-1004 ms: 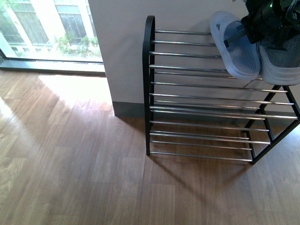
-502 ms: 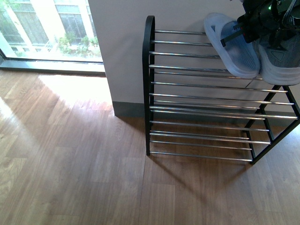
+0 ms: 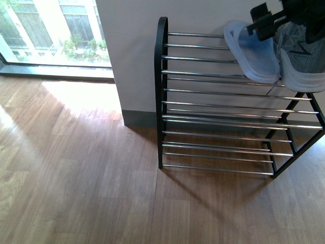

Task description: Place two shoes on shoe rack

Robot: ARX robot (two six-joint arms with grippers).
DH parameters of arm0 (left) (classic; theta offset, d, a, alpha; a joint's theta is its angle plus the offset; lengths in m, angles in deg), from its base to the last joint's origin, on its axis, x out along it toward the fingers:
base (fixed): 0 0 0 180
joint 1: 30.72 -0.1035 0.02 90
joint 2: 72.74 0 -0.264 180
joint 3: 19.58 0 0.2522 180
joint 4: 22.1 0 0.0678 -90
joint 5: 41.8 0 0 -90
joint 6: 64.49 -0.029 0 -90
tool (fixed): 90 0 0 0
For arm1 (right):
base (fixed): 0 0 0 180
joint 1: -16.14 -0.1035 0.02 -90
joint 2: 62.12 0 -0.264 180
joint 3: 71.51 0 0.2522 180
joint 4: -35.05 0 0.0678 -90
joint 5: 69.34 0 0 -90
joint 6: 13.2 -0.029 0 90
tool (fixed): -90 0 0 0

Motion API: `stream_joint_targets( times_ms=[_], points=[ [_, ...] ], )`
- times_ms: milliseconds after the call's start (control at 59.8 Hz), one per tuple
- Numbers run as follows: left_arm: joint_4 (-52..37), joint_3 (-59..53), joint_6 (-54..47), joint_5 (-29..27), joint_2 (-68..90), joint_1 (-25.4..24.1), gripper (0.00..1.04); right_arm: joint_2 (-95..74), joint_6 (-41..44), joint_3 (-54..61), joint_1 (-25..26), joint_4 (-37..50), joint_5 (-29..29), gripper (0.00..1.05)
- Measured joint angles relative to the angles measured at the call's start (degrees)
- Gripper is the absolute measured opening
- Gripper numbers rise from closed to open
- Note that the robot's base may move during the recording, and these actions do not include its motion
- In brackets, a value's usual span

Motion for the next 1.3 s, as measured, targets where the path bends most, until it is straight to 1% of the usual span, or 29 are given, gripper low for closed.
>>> stream_joint_targets(
  times_ms=[17,33,67,100,117,151,167,184,201,217,268,335,418,468,502,569,652,686,769,836,920,1037,1087,1137,1305],
  points=[
    [0.00,0.00,0.00,0.00,0.00,0.00,0.02,0.92,-0.11,0.72,0.11,0.02,0.24,0.76],
    [0.00,0.00,0.00,0.00,0.00,0.00,0.02,2.91,-0.90,2.16,0.37,0.22,1.70,0.80],
    [0.00,0.00,0.00,0.00,0.00,0.00,0.02,4.92,-1.46,3.67,0.61,0.37,3.30,0.83],
    [0.00,0.00,0.00,0.00,0.00,0.00,0.02,9.25,-2.40,6.14,1.11,0.48,4.81,0.92],
    [0.00,0.00,0.02,0.00,0.00,0.00,0.02,10.36,-3.80,6.82,1.22,1.60,4.83,0.94],
    [0.00,0.00,0.02,-0.02,0.00,0.00,0.02,11.54,-5.49,8.11,1.44,5.44,4.81,0.91],
    [0.00,0.00,0.00,0.00,0.00,0.00,0.02,12.63,-7.34,9.73,1.64,10.14,4.83,0.87],
    [0.00,0.00,0.00,0.00,0.00,0.00,0.02,13.18,-7.80,10.64,1.79,12.52,4.83,0.86],
    [0.00,0.00,0.00,0.02,0.00,0.00,0.02,14.25,-10.29,12.59,1.97,17.18,4.85,0.82],
    [0.00,0.00,0.00,0.02,0.00,0.00,0.02,14.73,-11.23,13.68,2.12,19.34,4.90,0.81],
    [0.00,0.00,0.00,0.02,0.00,0.00,0.02,17.62,-15.54,20.81,2.56,29.86,5.42,0.70],
    [0.00,0.00,0.00,0.00,0.00,0.00,0.02,20.15,-17.84,27.98,2.84,36.11,5.95,0.60],
    [0.00,0.00,0.00,0.00,-0.02,0.00,0.02,22.51,-19.15,34.18,3.13,39.32,6.34,0.49],
    [0.00,0.00,0.00,0.02,0.00,0.00,0.02,24.52,-19.65,38.49,3.37,40.70,6.56,0.40],
    [0.00,0.00,0.00,0.02,0.00,0.00,0.02,25.33,-19.93,39.98,3.48,41.18,6.69,0.37],
    [0.00,0.00,0.02,0.00,-0.02,0.00,0.02,27.98,-20.35,44.09,3.78,42.60,7.06,0.26],
    [0.00,0.00,0.00,0.02,0.00,0.00,0.02,33.20,-20.65,50.80,4.39,44.50,7.58,0.07],
    [0.00,0.00,0.00,0.00,0.00,0.00,0.02,35.26,-20.63,53.44,4.61,45.07,7.74,0.02],
    [0.00,0.00,0.00,0.00,0.00,0.00,0.02,38.45,-20.85,57.61,5.03,45.66,8.22,0.01],
    [0.00,0.00,0.00,0.00,0.00,0.00,0.02,40.70,-20.83,60.37,6.40,45.86,10.64,0.01],
    [0.00,0.00,0.02,0.00,0.00,0.00,0.02,44.48,-20.85,64.13,7.50,45.86,10.58,0.01],
    [0.00,0.00,0.00,0.02,-0.02,0.00,0.02,48.41,-20.85,67.78,7.67,45.75,10.64,0.01],
    [0.00,0.00,0.00,0.02,0.00,0.00,0.02,48.76,-20.85,69.77,7.67,48.22,10.73,0.01],
    [0.00,0.00,0.00,0.00,0.00,0.00,0.02,49.31,-20.85,71.17,7.67,48.57,10.73,0.01],
    [0.00,0.00,0.00,0.02,-0.02,0.00,0.02,56.08,-20.85,75.47,7.67,45.35,10.75,0.01]
  ],
)
